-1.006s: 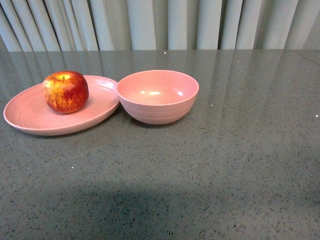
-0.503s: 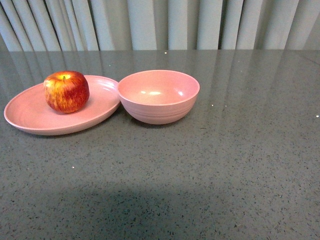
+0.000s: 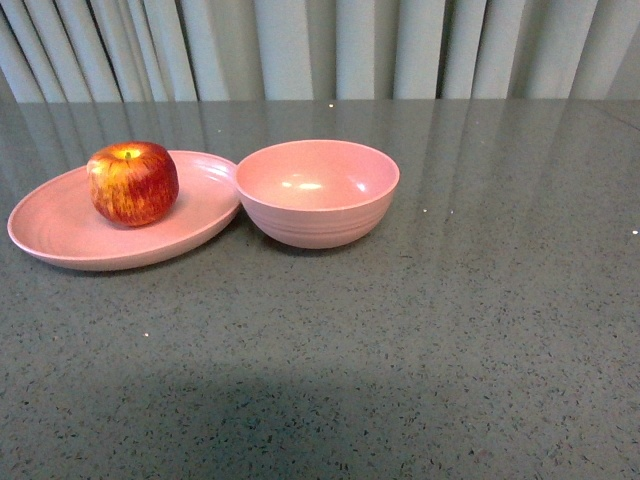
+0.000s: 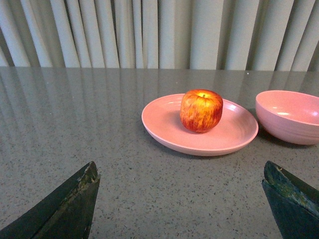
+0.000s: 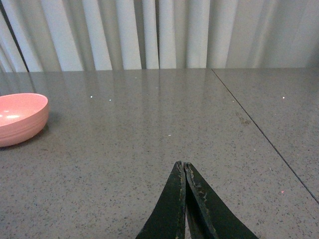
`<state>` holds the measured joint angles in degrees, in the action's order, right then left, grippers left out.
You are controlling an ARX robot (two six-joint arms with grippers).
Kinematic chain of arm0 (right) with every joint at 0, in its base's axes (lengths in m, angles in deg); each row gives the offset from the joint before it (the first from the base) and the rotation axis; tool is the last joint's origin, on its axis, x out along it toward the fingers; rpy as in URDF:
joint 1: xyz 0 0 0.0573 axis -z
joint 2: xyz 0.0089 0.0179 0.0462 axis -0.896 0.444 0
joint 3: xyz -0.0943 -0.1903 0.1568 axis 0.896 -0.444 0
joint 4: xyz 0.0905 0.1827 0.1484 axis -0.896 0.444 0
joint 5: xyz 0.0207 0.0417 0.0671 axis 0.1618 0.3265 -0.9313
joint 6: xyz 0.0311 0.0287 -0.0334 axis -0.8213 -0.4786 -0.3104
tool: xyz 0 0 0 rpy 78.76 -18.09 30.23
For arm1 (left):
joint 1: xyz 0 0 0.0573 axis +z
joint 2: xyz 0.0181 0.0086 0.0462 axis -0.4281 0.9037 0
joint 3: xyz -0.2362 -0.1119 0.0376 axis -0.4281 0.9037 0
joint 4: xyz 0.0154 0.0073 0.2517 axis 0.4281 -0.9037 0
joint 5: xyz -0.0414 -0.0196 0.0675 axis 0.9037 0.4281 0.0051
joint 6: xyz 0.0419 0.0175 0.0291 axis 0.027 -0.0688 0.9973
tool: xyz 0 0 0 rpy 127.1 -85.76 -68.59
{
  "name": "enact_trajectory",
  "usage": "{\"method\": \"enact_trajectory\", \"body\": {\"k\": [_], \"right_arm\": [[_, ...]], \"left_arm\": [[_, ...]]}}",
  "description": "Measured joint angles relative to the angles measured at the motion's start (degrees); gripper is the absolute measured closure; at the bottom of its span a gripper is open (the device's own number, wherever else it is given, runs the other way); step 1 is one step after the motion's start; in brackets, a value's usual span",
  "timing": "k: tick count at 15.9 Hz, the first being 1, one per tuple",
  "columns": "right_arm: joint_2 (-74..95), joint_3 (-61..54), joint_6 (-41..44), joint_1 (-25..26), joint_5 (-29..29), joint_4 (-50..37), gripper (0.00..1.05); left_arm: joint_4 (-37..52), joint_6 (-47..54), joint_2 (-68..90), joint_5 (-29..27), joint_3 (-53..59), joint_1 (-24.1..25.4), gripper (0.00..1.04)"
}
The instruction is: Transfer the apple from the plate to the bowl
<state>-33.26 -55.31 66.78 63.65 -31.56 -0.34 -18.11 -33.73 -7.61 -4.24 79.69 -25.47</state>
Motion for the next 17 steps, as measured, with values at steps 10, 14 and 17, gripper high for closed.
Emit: {"method": "enact_trajectory", "body": {"k": [10,14,17], "right_arm": [[-3.0,-2.7,0.0,0.0,0.0,-0.3,1.03],[-2.9,-2.7,0.0,0.0,0.0,-0.3,0.71],[-3.0,-2.7,0.0,0.0,0.0,-0.3,0.64]], "left_arm": [[0.0,0.0,0.0,0.0,0.0,0.0,0.07],[0.0,0.0,0.0,0.0,0.0,0.0,0.07],[0.0,0.0,0.0,0.0,0.0,0.0,0.07]]}}
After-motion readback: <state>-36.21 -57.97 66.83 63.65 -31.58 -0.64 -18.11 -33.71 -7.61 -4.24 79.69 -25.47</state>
